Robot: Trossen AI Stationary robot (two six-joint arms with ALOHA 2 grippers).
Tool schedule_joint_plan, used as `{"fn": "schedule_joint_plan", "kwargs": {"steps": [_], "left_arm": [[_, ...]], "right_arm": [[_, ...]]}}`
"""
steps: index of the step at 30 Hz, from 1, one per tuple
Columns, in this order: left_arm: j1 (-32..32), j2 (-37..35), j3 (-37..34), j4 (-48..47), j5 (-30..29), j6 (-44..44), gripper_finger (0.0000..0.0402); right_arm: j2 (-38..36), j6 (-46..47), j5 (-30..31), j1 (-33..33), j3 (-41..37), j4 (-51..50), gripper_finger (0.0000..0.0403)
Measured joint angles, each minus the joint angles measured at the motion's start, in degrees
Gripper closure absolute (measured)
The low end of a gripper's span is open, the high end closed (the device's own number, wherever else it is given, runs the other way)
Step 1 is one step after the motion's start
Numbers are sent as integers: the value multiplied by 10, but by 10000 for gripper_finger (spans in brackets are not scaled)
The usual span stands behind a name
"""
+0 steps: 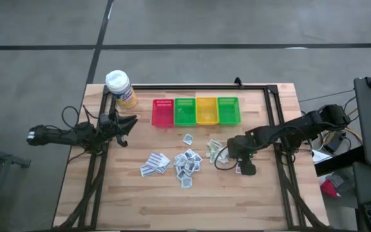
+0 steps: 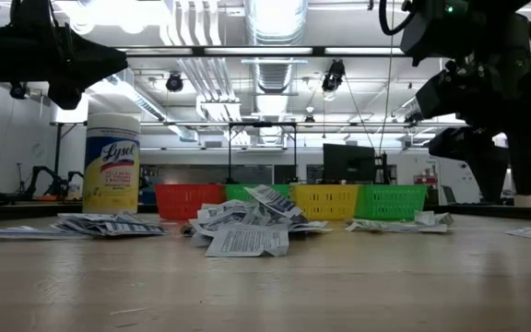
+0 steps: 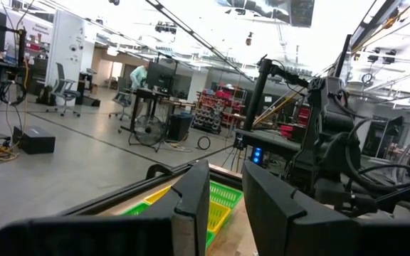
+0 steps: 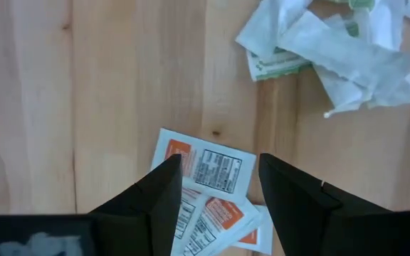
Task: Pick & Place First Aid Supplies
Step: Put the ointment pack into the red bin
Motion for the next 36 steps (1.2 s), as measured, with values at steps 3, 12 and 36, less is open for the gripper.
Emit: {"fn": "schedule_joint_plan", "kwargs": {"steps": [3,12,36], "left_arm": [[0,0,0,0,0,0,319],[0,0,0,0,0,0,319],[0,0,0,-39,0,0,319]], "right_arm": [[0,6,18,5,-1,0,218],[0,19,41,26,-7,0,218],[73,51,58,27,-34,43,230]]}}
